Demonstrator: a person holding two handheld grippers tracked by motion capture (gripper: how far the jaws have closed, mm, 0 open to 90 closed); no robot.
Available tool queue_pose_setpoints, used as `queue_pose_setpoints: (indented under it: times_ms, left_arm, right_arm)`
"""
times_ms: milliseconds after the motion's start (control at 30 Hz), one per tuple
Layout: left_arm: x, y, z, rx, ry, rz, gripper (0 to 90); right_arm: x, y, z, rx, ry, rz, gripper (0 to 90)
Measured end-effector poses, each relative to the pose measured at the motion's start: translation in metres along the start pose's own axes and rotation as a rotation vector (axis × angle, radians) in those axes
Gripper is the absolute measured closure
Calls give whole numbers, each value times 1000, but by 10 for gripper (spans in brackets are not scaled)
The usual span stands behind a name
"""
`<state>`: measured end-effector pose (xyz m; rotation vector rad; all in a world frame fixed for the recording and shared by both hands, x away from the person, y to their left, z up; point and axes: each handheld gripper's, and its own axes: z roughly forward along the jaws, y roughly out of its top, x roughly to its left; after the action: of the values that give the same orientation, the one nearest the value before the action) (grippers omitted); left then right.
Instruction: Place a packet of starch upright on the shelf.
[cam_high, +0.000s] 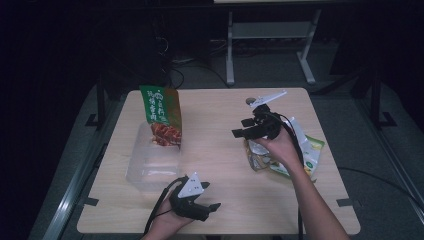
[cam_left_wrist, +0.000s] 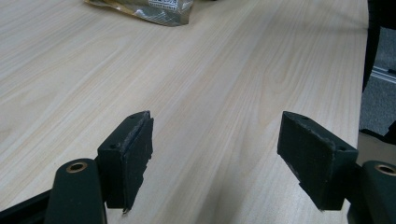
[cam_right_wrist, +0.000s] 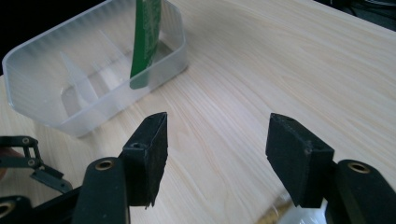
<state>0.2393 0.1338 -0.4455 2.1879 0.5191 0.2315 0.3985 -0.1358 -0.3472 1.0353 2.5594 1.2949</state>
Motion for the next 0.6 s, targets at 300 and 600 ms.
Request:
queue_pose_setpoints:
  times_ms: [300,600]
  left_arm:
    - [1,0,-1,-12,6,-12,262]
    - [0,-1,0,-11,9,-17,260]
  right_arm:
    - [-5,-19,-20,8,-39,24,373]
    - [-14,-39,-37,17,-78,51,369]
